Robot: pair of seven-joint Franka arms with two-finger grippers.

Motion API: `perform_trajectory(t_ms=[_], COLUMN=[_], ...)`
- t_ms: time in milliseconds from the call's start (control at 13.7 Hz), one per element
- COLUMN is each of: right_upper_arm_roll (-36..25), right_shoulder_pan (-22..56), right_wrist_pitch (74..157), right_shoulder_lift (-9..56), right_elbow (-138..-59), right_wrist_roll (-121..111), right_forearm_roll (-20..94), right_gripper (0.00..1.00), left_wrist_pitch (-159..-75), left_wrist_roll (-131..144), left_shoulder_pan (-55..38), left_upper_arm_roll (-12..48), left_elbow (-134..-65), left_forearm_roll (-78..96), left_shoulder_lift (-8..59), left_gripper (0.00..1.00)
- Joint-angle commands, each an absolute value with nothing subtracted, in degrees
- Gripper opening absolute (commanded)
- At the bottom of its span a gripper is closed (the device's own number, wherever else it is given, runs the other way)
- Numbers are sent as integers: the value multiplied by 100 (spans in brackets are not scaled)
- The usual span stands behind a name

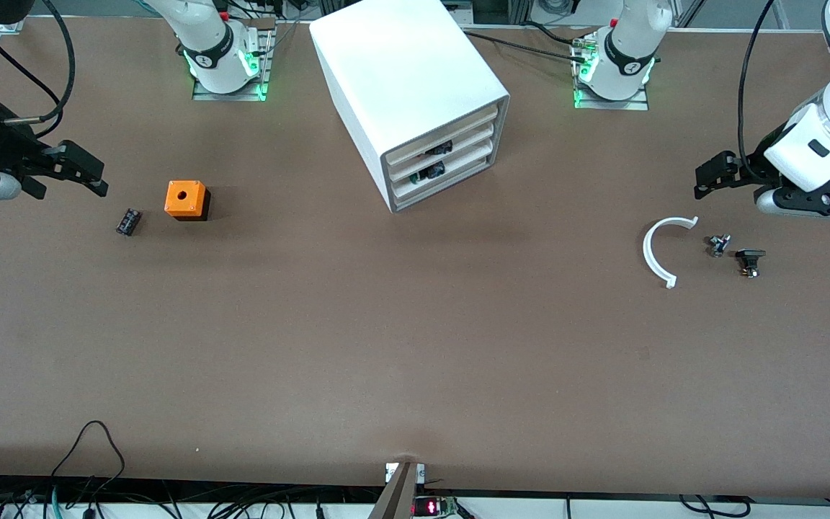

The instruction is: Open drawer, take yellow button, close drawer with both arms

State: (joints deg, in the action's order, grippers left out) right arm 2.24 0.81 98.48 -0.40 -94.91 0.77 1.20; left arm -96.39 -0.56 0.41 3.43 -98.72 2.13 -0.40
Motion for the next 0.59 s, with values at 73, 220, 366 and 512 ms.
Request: perform_trajectory(t_ms=[73,220,366,512], right_upper_arm_roll=[237,246,246,246], right_shoulder_pan=[70,70,70,70], right_wrist_pitch=[9721,9712,9703,9686], right_shoulder_lift=[44,62,62,62], right_elbow=[-9211,-9229,-9255,-9307], right_wrist_roll=[-26,-9,-18,-9], right_forearm_roll=[194,211,202,228], right_gripper=[99,99,99,99], left_wrist_pitch=[-9545,-9545,-9545,-9510], left_wrist_roll=[18,18,18,26], left_shoulder_pan=[9,9,9,0], left_upper_arm_roll=[343,343,343,343], left_elbow=[-9817,-9817,-9817,-9817], left_forearm_roll=[70,70,70,96], left_shoulder_lift=[-79,-79,-79,-79], left_gripper=[100,100,100,100])
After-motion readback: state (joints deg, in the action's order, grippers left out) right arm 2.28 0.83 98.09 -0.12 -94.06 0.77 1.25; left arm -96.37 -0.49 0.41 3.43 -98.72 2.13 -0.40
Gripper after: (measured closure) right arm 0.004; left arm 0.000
